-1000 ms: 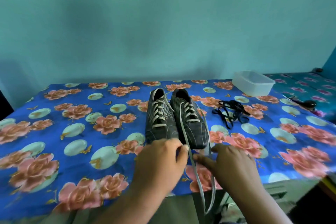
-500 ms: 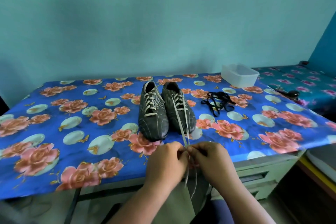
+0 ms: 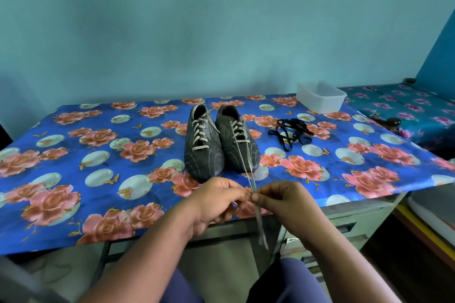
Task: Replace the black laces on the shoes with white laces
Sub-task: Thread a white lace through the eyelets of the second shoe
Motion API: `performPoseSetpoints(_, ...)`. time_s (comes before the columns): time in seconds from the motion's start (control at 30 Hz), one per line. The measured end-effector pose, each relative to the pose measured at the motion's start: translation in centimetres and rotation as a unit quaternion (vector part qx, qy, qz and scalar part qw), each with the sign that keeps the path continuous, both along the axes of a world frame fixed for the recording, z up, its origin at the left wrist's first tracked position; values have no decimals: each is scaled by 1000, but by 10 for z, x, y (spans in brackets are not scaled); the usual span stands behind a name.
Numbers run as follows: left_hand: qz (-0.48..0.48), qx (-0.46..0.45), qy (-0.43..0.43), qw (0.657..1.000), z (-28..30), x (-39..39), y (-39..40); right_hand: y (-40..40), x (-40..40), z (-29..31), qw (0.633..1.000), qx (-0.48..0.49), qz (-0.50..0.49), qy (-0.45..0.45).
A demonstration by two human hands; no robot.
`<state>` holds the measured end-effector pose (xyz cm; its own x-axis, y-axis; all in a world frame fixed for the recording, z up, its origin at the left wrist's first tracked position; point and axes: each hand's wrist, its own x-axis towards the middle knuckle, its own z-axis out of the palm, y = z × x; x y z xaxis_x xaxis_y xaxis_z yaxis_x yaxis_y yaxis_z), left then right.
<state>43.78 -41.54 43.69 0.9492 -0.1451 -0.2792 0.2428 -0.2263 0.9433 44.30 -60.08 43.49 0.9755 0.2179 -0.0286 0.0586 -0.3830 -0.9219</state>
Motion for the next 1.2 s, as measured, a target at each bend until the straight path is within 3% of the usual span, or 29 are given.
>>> performPoseSetpoints(0.1, -23, 31, 35, 999, 10, 11, 5, 1, 1, 0, 1000, 9, -14, -12)
performPoseSetpoints(0.2, 38, 48, 31, 998, 16, 27, -1, -3, 3, 0, 1000, 5, 1, -21)
performPoseSetpoints(0.4, 103, -121, 14, 987, 18, 50, -23, -19, 17, 4, 984, -135, 76, -89)
performPoseSetpoints(0.47, 105, -134, -2, 985, 18, 52, -23, -28, 29, 11, 973, -172, 90, -127)
performPoseSetpoints(0.53, 129, -93, -34, 987, 17, 52, -20, -35, 49, 16, 949, -237, 73, -193)
performPoseSetpoints(0.63, 159, 8, -124, 979, 15, 52, -12, -37, 87, 22, 870, -345, 18, -353)
performPoseSetpoints(0.8, 183, 180, -291, 922, 21, 53, 0, -12, 146, 34, 743, -402, 17, -535)
performPoseSetpoints(0.93, 176, 323, -363, 856, 30, 53, 6, 15, 177, 46, 707, -384, 94, -587)
performPoseSetpoints(1.07, 156, 381, -430, 803, 32, 58, 18, 31, 195, 46, 688, -358, 175, -607)
performPoseSetpoints(1.2, 138, 406, -485, 762, 32, 64, 31, 38, 207, 41, 683, -343, 190, -617)
